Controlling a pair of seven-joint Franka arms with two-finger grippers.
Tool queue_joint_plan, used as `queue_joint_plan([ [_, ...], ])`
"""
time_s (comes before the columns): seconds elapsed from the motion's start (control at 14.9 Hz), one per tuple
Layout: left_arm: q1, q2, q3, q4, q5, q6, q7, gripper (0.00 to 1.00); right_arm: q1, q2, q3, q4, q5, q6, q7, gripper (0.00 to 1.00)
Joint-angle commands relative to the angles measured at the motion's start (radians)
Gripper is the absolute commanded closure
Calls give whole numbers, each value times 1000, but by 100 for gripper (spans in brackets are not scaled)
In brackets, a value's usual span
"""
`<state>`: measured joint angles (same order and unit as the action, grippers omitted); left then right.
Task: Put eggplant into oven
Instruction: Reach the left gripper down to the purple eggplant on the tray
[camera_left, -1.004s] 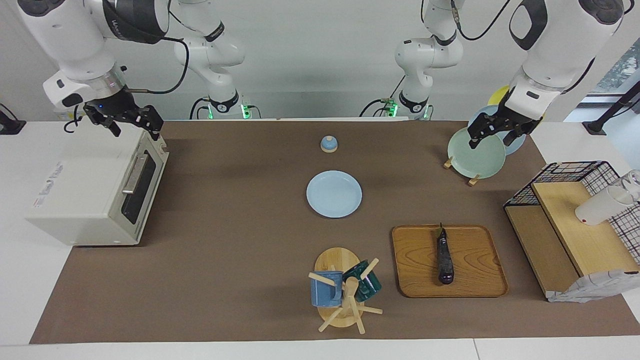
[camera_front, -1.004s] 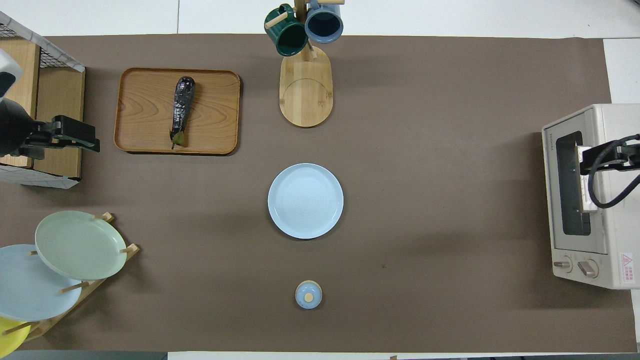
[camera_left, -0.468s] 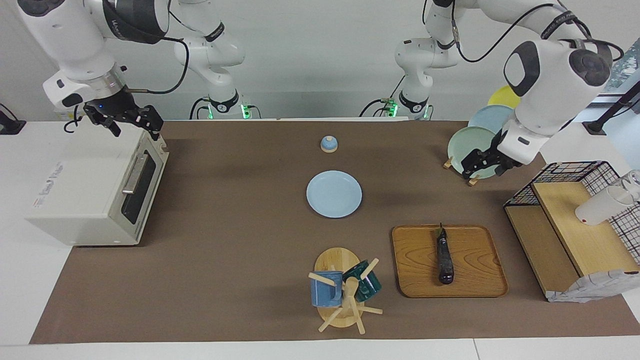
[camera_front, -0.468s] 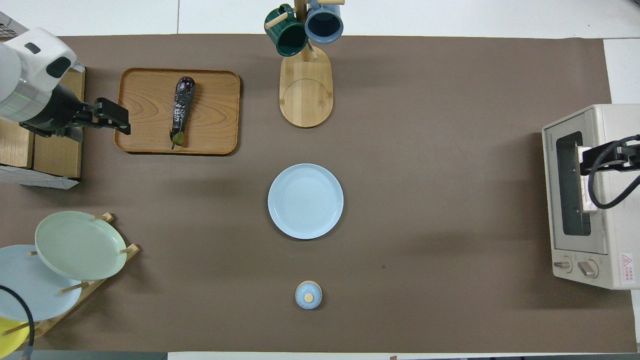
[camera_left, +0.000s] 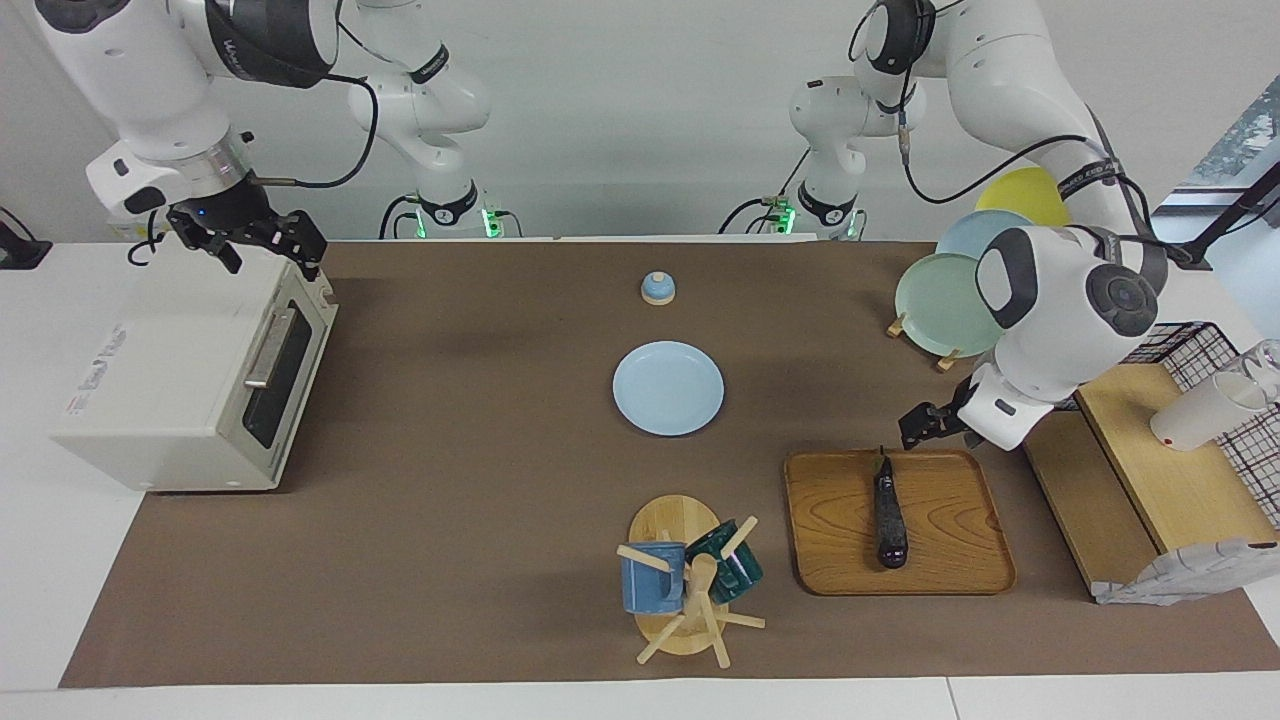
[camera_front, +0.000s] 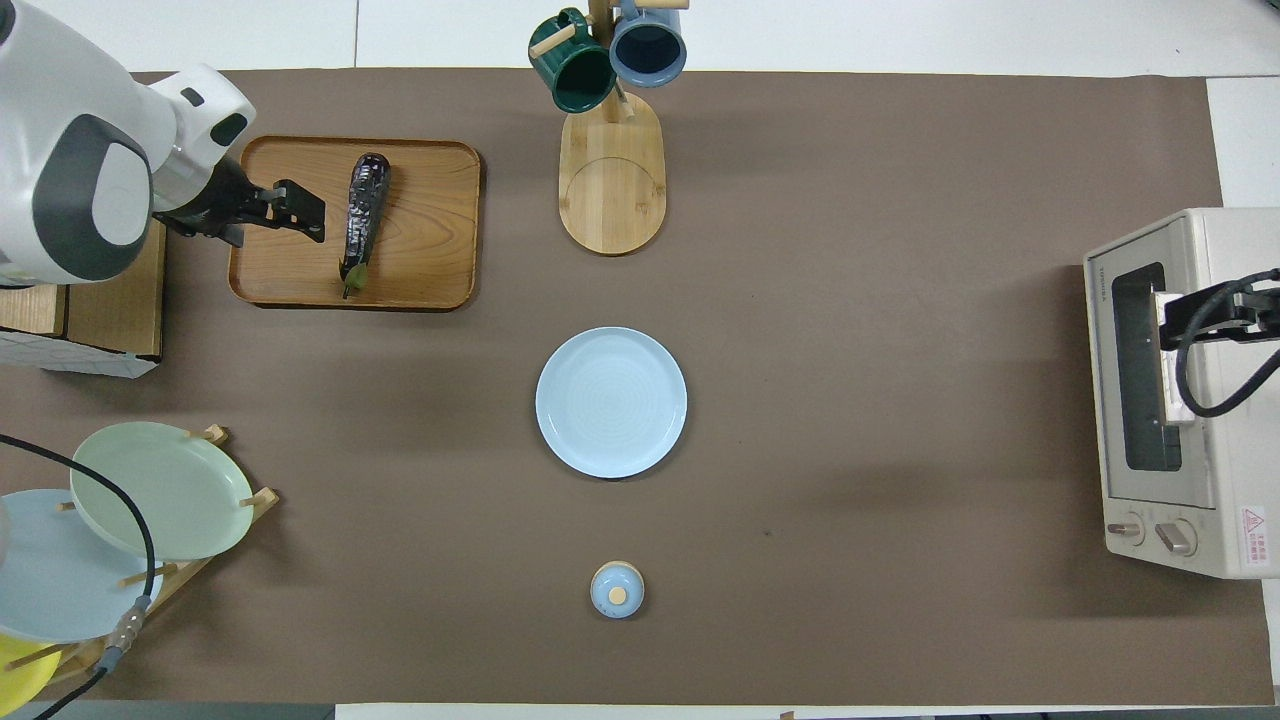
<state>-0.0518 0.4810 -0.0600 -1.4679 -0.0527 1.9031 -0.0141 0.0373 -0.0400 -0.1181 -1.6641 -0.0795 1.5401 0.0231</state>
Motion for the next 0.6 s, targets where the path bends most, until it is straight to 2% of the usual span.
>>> queue_joint_plan([
  [0.0,-39,71,9,40,0,71,31,0,3,-20,-6,-25,26,12,4,0],
  [0.27,-55,122,9,51,5,141,81,0,3,-20,-6,-25,27,14,4,0],
  [0.54,-62,122,9,6,68,209,128,0,3,-20,-6,-25,27,14,4,0],
])
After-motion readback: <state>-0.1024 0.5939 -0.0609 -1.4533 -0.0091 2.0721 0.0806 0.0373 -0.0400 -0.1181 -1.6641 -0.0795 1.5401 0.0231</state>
